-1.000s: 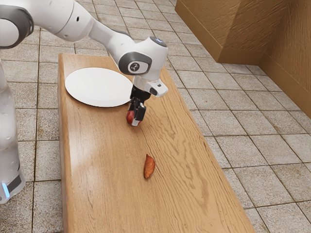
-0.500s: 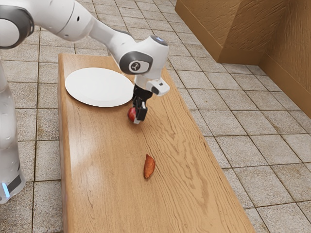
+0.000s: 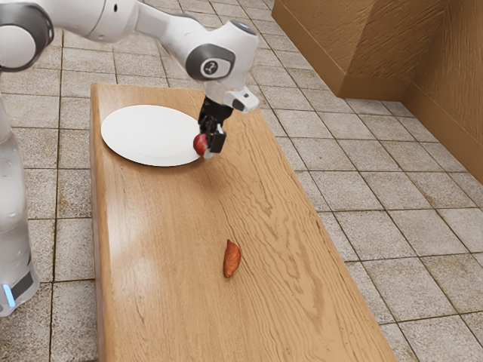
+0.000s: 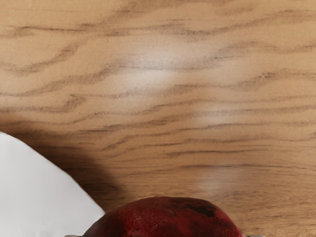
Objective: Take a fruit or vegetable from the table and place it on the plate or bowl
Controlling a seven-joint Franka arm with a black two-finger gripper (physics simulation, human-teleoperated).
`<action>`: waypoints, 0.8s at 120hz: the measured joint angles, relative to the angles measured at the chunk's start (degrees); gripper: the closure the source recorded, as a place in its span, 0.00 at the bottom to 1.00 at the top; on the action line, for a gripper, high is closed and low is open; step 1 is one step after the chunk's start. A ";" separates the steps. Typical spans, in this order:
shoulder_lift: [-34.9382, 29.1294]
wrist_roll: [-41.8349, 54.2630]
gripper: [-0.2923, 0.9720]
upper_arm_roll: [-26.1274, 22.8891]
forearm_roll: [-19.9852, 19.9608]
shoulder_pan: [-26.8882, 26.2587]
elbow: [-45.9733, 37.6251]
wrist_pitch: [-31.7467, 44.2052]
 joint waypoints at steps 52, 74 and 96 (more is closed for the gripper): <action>-1.42 0.37 0.48 9.28 2.33 0.03 0.13 -14.30; -1.25 0.57 0.48 12.83 4.31 0.09 0.13 -16.66; -0.24 0.71 0.48 14.43 5.31 0.21 0.03 -15.55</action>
